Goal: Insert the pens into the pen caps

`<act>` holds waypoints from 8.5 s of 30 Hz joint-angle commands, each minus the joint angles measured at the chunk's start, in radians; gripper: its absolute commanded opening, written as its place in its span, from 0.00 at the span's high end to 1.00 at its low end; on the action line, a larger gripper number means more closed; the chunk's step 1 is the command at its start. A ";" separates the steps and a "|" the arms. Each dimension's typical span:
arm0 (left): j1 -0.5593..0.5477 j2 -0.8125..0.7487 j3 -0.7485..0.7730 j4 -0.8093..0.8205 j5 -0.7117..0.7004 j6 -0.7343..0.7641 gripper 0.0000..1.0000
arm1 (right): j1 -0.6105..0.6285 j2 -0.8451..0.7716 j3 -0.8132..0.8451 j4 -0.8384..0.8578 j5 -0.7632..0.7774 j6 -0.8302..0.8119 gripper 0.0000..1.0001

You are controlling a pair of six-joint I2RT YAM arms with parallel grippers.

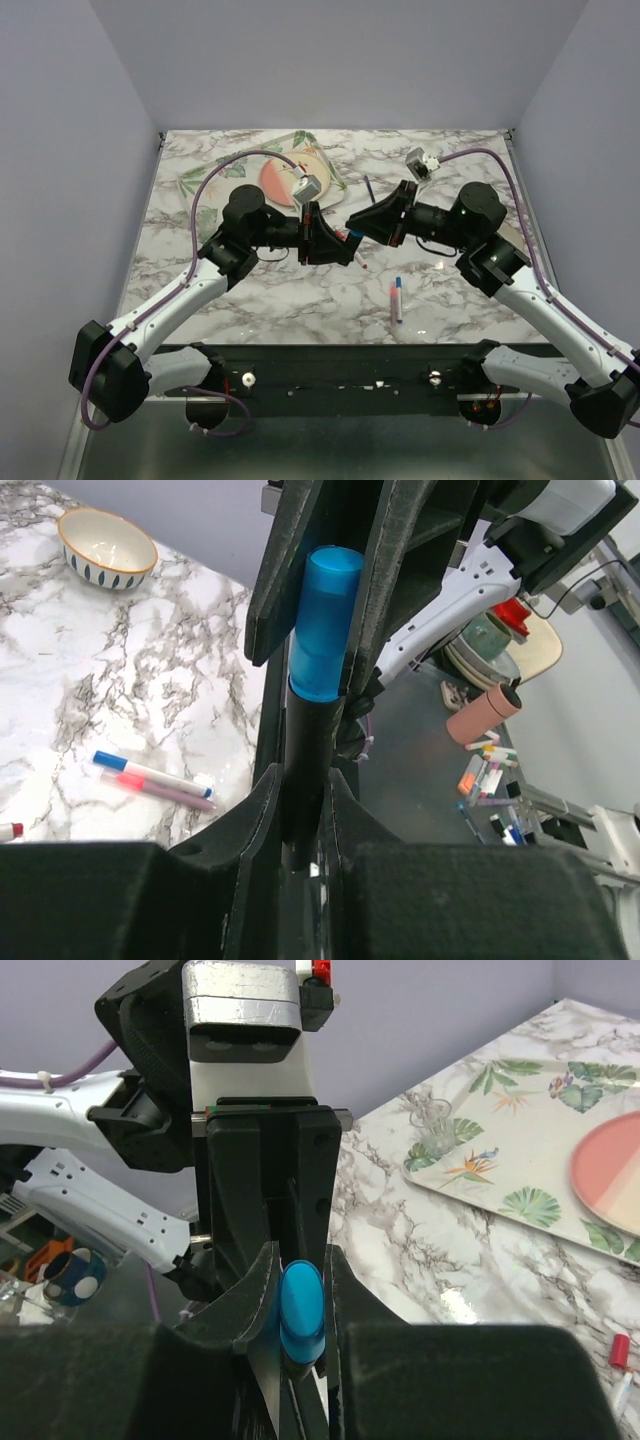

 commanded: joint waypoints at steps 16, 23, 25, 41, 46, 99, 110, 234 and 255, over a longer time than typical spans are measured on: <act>0.055 0.057 0.131 0.224 -0.196 -0.033 1.00 | 0.152 -0.039 -0.326 0.142 -0.153 0.152 0.99; 0.098 0.055 0.196 0.104 -0.222 0.039 1.00 | 0.155 -0.048 -0.339 0.006 -0.142 0.105 0.99; 0.109 0.061 0.206 0.110 -0.210 0.036 1.00 | 0.157 -0.043 -0.345 0.005 -0.154 0.105 0.99; 0.132 0.120 0.296 0.125 -0.158 0.045 1.00 | 0.284 0.091 -0.374 0.240 -0.157 0.270 0.99; 0.150 0.109 0.328 0.052 -0.162 0.099 1.00 | 0.293 0.089 -0.345 0.069 -0.086 0.200 0.99; -0.327 0.314 -0.195 -0.056 -0.966 -0.510 0.99 | 0.298 -0.323 -0.151 -0.356 1.010 0.310 0.15; -0.410 0.572 -0.062 -0.108 -0.923 -0.544 0.85 | 0.298 -0.332 -0.164 -0.376 1.036 0.319 0.15; -0.304 -0.222 -0.294 0.108 -0.790 -0.154 0.48 | 0.095 -0.070 -0.521 0.575 0.255 0.522 0.99; -0.196 -0.266 -0.318 0.032 -0.768 -0.188 1.00 | 0.106 -0.106 -0.388 0.325 0.355 0.335 0.30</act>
